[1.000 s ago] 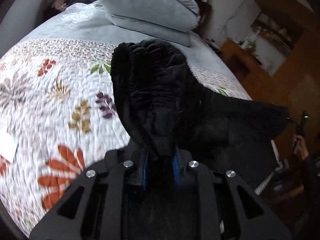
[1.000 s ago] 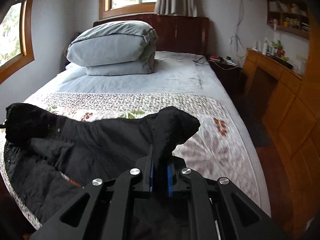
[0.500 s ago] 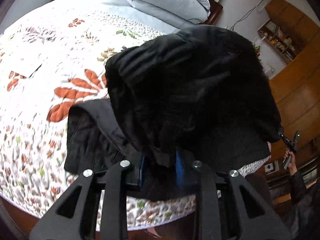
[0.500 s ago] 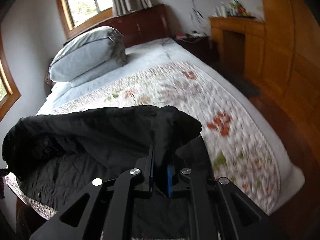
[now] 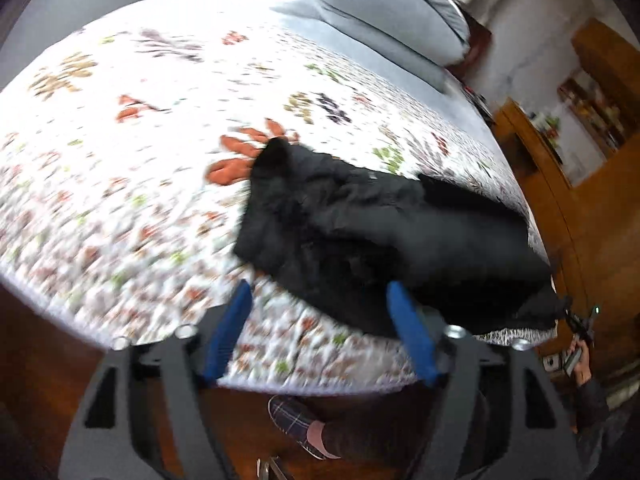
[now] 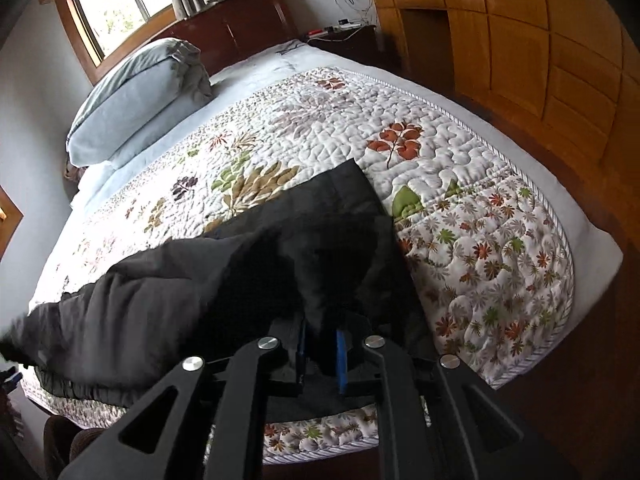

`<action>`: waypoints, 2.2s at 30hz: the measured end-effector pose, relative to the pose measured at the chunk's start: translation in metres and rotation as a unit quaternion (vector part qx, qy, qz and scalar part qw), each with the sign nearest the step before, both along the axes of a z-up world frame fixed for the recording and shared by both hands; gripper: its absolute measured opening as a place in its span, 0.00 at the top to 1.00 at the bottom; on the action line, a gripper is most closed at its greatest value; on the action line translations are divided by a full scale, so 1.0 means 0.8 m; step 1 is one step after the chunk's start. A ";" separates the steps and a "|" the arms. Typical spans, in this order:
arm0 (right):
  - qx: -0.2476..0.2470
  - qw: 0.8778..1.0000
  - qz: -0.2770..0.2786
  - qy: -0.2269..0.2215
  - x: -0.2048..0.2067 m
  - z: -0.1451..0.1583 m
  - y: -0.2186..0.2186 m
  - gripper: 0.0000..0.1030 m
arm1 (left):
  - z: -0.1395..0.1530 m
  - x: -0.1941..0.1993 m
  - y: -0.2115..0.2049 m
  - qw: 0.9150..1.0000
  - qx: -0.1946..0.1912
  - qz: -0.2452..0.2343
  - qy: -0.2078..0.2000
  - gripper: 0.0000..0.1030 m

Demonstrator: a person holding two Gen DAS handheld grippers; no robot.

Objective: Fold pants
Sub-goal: 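Lift the pants with both tools and lay one leg over the other, then open both tools, releasing the folded pants, and withdraw them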

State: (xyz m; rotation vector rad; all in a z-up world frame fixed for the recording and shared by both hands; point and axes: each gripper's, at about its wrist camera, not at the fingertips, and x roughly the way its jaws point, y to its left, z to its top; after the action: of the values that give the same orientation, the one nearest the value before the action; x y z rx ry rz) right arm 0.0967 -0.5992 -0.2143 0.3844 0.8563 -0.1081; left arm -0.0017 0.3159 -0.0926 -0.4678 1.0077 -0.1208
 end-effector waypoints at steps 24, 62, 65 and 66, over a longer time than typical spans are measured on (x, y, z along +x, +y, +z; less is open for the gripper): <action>-0.012 0.999 -0.042 -0.009 -0.086 0.034 0.016 0.41 | -0.124 0.039 -0.110 0.968 -0.235 0.069 0.048 0.33; 0.266 0.962 -0.062 0.014 0.044 0.019 -0.004 0.95 | -0.082 0.104 -0.099 0.983 -0.143 0.105 0.046 0.36; 0.276 0.959 -0.021 -0.058 0.056 0.064 -0.001 0.95 | -0.087 0.104 -0.106 0.983 -0.140 0.104 0.050 0.34; 0.276 0.959 -0.019 -0.064 0.054 0.071 0.000 0.95 | -0.087 0.105 -0.108 0.984 -0.138 0.103 0.051 0.33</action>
State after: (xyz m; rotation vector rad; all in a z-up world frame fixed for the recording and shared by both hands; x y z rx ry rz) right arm 0.1395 -0.5993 -0.1578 0.9226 0.7419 0.1250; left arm 0.0823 0.2292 -0.1626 -0.8366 1.0416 -0.0509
